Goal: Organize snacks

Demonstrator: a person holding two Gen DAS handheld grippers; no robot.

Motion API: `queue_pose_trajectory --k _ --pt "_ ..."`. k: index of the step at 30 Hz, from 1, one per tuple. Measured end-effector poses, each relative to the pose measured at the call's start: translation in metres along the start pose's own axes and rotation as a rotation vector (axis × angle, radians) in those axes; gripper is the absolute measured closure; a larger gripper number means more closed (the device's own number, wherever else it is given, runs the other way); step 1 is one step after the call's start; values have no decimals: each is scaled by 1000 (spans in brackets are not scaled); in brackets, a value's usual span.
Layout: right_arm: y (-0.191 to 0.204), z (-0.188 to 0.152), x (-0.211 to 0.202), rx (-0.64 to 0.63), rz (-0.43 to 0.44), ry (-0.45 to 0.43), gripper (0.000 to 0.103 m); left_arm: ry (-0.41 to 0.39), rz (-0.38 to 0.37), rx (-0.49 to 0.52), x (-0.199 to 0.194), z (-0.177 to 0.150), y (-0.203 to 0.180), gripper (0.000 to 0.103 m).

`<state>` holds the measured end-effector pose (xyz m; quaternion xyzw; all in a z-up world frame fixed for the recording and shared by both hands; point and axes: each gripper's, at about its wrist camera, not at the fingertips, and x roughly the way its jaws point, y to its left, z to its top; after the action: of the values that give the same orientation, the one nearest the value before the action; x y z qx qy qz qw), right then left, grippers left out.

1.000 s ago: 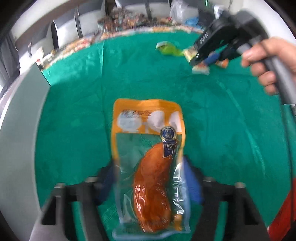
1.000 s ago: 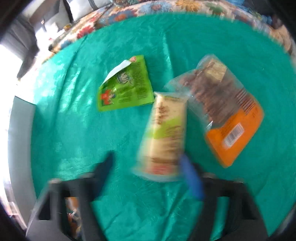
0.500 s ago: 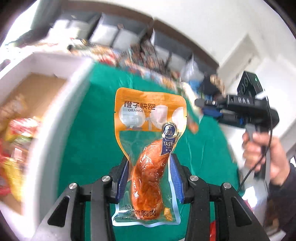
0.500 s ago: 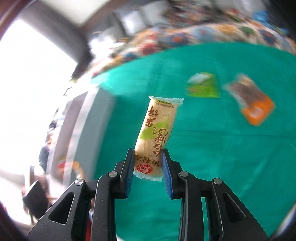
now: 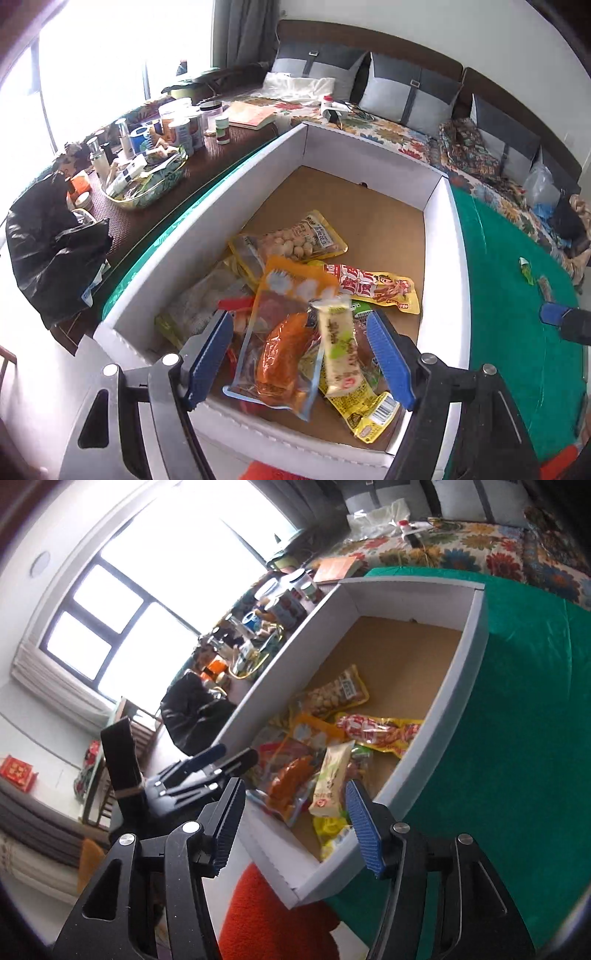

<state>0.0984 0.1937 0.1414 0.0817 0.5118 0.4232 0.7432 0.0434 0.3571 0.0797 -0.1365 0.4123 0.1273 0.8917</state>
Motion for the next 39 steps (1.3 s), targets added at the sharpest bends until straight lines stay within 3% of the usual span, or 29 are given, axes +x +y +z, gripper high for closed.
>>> queue_pose_trajectory --k 3,6,9,11,15,17,21,24,28,30,32,39 --pt "-46 -17 -24 -72 -185 -51 35 -45 -65 -27 -10 -12 -14 25" --pt "-114 -65 -51 -185 -534 -110 33 -77 -171 1 -18 -14 -60 20" --pt "-196 -111 -80 -181 -783 -96 33 -94 -280 50 -30 -23 -122 9" --pt "-247 -146 -103 -118 -883 -98 33 -106 -355 93 -31 -33 -170 2" --pt "-322 -193 -153 -6 -1037 -128 33 -51 -414 204 -7 -54 -254 1" --pt "-354 -202 -173 70 -1073 -148 33 -8 -414 270 21 -69 -296 1" --pt "-390 -206 -205 198 -1062 -226 33 70 -367 305 76 -93 -347 1" --pt "-391 -216 -221 243 -1062 -297 33 116 -309 308 115 -104 -370 1" --pt "-387 -226 -224 284 -1039 -291 32 134 -256 367 147 -115 -394 1" --pt "-380 -233 -224 294 -1028 -294 31 132 -220 399 158 -120 -394 1" --pt "-382 -235 -227 311 -1013 -297 28 79 -171 440 164 -126 -391 0" --pt "-376 -252 -233 375 -978 -314 18 62 -172 425 168 -129 -386 0"
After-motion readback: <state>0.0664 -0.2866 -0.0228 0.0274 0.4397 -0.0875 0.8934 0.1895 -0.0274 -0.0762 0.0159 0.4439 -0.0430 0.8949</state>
